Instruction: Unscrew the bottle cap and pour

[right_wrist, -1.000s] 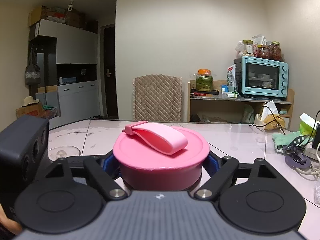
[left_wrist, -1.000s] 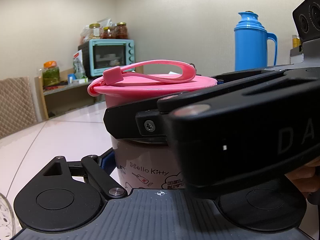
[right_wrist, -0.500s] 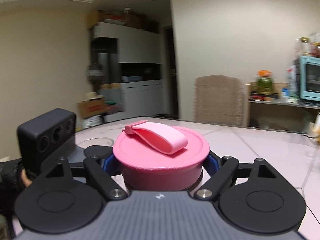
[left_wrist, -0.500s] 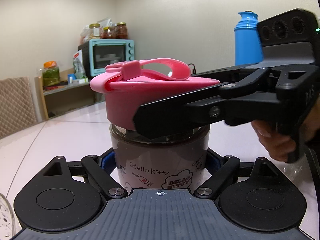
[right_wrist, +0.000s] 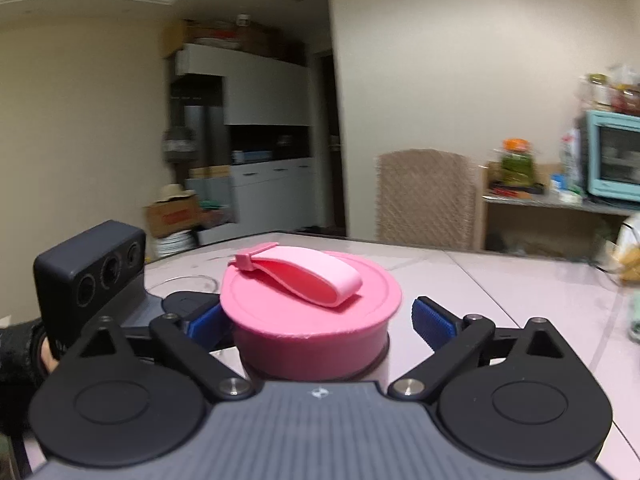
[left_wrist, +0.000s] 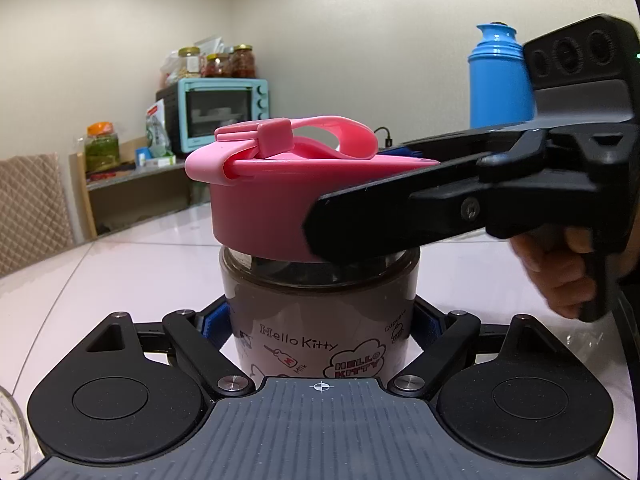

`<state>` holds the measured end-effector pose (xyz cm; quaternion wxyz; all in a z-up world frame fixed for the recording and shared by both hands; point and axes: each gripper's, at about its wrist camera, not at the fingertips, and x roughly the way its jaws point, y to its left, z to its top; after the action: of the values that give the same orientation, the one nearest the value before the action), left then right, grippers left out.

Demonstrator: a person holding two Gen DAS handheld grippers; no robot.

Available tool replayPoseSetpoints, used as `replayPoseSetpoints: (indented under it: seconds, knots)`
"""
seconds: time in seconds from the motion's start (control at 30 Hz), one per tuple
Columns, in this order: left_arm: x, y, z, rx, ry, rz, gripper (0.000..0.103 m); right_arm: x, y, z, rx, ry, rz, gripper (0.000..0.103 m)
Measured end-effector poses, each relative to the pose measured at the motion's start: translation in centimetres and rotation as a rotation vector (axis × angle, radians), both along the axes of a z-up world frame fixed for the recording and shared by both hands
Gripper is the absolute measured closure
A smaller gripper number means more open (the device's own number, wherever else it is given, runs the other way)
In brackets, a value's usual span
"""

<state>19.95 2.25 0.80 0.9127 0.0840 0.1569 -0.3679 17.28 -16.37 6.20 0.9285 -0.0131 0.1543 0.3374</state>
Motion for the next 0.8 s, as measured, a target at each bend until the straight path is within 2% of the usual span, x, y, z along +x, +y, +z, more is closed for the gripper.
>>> replayPoseSetpoints:
  seconds: [0.17,0.37,0.8]
  knots:
    - [-0.1,0.0,0.0,0.001,-0.001,0.000,0.013,-2.4,0.6,-0.7,-0.005,0.006,-0.138,0.003]
    - [0.0,0.0,0.0,0.001,-0.001,0.000,0.013,-3.5,1.4,-1.6,0.047,0.016,-0.252,0.003]
    - [0.0,-0.1,0.0,0.001,-0.001,0.000,0.013,-2.3,3.5,-1.0,0.049,-0.002,-0.316,0.004]
